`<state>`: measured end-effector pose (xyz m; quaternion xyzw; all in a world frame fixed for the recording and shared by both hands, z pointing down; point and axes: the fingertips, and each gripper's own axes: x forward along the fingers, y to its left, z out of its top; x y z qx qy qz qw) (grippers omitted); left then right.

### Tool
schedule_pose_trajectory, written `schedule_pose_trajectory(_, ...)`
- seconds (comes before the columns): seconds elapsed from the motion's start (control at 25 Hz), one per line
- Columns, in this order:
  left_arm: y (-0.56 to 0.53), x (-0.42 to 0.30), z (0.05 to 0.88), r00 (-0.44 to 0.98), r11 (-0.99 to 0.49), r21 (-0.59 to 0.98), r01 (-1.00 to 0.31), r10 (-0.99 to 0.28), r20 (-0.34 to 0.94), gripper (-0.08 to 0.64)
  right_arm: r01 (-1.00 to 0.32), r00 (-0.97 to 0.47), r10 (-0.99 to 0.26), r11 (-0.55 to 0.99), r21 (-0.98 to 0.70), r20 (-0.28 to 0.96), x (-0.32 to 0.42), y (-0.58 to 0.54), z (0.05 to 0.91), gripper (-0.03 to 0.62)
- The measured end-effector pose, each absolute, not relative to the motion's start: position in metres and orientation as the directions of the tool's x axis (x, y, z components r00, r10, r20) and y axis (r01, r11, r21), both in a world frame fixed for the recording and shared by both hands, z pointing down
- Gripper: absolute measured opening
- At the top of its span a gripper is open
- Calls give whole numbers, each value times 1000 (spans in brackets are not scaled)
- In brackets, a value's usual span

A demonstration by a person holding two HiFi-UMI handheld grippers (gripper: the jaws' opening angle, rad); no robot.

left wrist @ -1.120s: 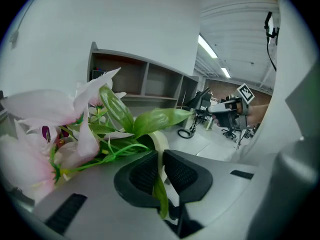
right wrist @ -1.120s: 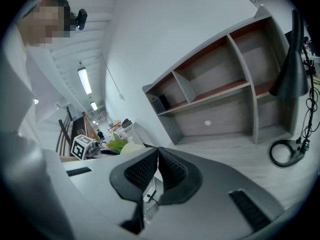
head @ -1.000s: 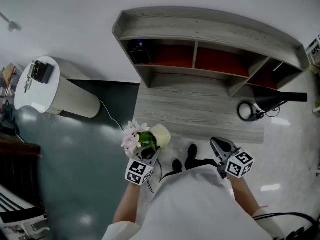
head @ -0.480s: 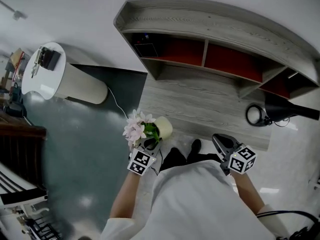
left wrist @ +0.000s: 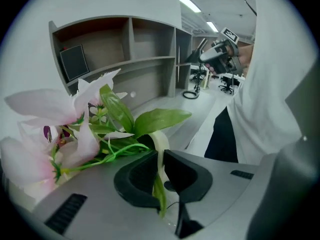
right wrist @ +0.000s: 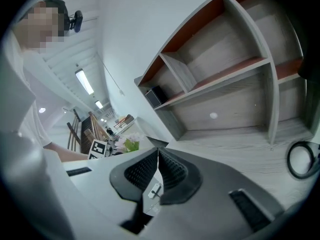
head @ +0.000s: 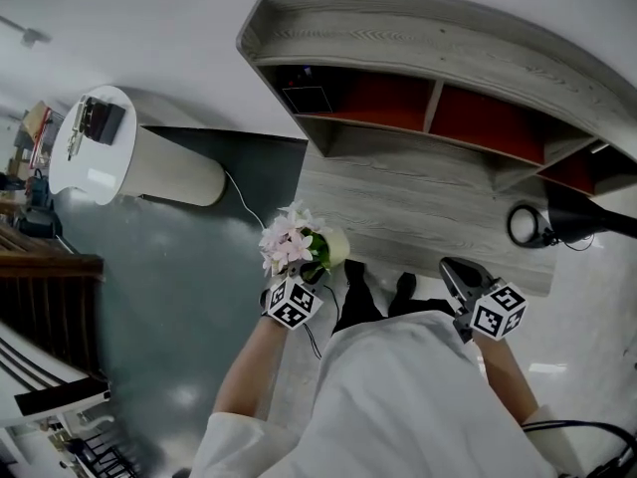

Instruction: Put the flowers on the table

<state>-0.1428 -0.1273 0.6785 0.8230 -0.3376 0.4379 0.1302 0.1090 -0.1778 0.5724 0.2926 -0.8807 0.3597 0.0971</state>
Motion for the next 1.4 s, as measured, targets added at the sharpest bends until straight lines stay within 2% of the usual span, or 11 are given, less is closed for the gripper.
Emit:
schedule_pose_trajectory(0.56, -146, -199, 770, 317, -936, -146, -321, -251, 915, 54, -670, -739, -514, 494, -554, 436, 58, -189, 566, 20)
schedule_pose_trajectory(0.92, -157, -226, 823, 210, -975, -205, -90, -220, 953, 54, -712, -699, -532, 453, -537, 478, 34, -194, 573, 20)
schedule_pose_trajectory(1.4, -163, -231, 837, 204, -968, -244, 58, -227, 952, 61, -741, -666, -553, 415, -527, 501, 13, -205, 577, 20)
